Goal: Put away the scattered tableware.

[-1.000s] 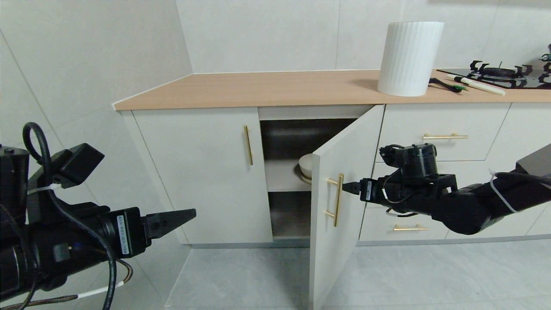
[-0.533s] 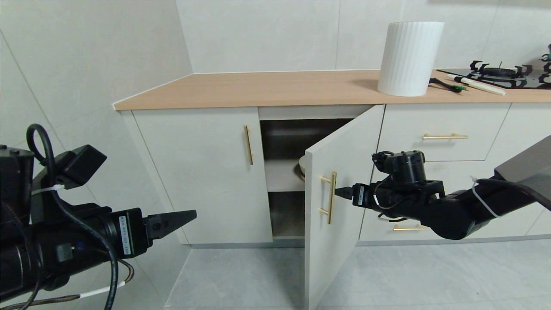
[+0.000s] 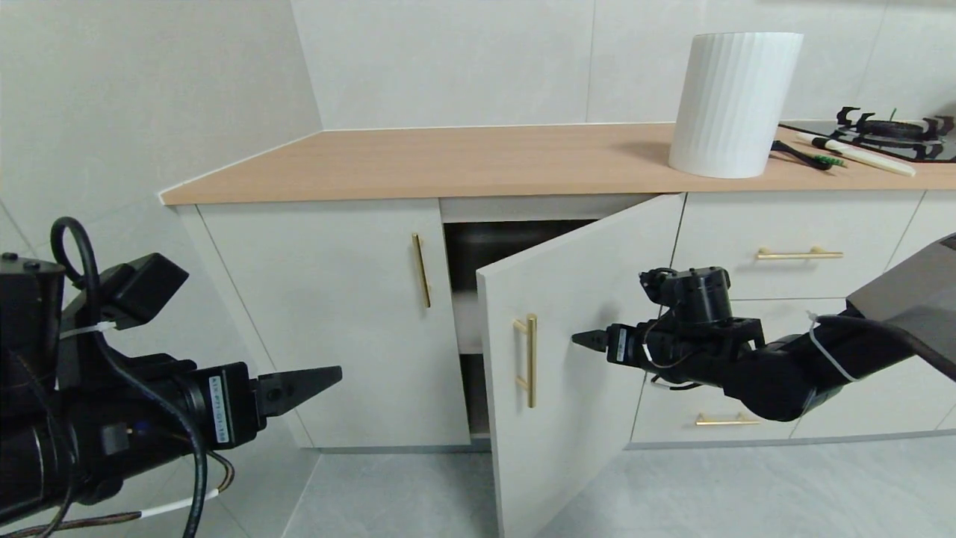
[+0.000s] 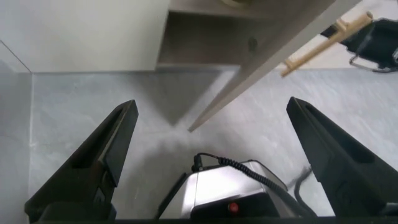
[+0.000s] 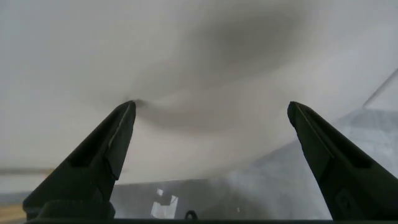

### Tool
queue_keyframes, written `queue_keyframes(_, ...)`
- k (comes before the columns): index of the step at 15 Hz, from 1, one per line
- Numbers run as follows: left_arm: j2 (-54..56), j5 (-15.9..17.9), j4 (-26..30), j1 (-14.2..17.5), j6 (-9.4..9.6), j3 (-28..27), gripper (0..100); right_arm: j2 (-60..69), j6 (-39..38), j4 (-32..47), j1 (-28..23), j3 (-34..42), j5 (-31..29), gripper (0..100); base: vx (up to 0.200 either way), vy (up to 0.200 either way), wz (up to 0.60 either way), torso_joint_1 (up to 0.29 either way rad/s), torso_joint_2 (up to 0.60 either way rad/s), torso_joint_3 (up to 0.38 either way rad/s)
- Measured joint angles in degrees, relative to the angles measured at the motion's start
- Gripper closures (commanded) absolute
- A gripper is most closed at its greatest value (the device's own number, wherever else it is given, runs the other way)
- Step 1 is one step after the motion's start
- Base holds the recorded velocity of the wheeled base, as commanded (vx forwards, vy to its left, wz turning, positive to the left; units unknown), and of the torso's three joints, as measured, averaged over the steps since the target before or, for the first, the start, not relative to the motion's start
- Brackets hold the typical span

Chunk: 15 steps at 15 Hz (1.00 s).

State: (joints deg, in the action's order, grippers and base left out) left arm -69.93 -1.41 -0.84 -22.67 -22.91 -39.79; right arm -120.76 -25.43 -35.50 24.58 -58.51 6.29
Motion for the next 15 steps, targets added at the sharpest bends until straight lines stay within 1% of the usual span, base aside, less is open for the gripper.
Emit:
queue_keyframes(3,0.02,0.07,-0.02,-0.04,0.00,0.00,0,-0.10,-1.67,-0.05,1.17,-0.24,0.02,0,0.000,0.000,0.00,0.000,0.00,0.000)
queue_keyframes(5,-0.05,0.11,-0.02,0.00,-0.02,0.00,0,-0.90,-5.13,-2.07,2.51,-1.57,-0.60,0,0.000,0.000,0.00,0.000,0.00,0.000)
queue_keyframes(8,-0.05,0.07,-0.02,-0.01,-0.05,-0.06,0,-4.55,-8.07,-4.43,3.91,-6.01,-5.83,0,0.000,0.000,0.00,0.000,0.00,0.000)
queue_keyframes(11,-0.11,0.11,-0.02,0.00,-0.09,-0.12,0,-10.08,-12.51,-4.27,4.17,-14.28,-12.78,0,0.000,0.000,0.00,0.000,0.00,0.000)
queue_keyframes(15,-0.39,0.09,-0.02,0.00,-0.16,-0.12,0,-15.29,-16.42,-3.94,4.13,-20.87,-15.90,0,0.000,0.000,0.00,0.000,0.00,0.000)
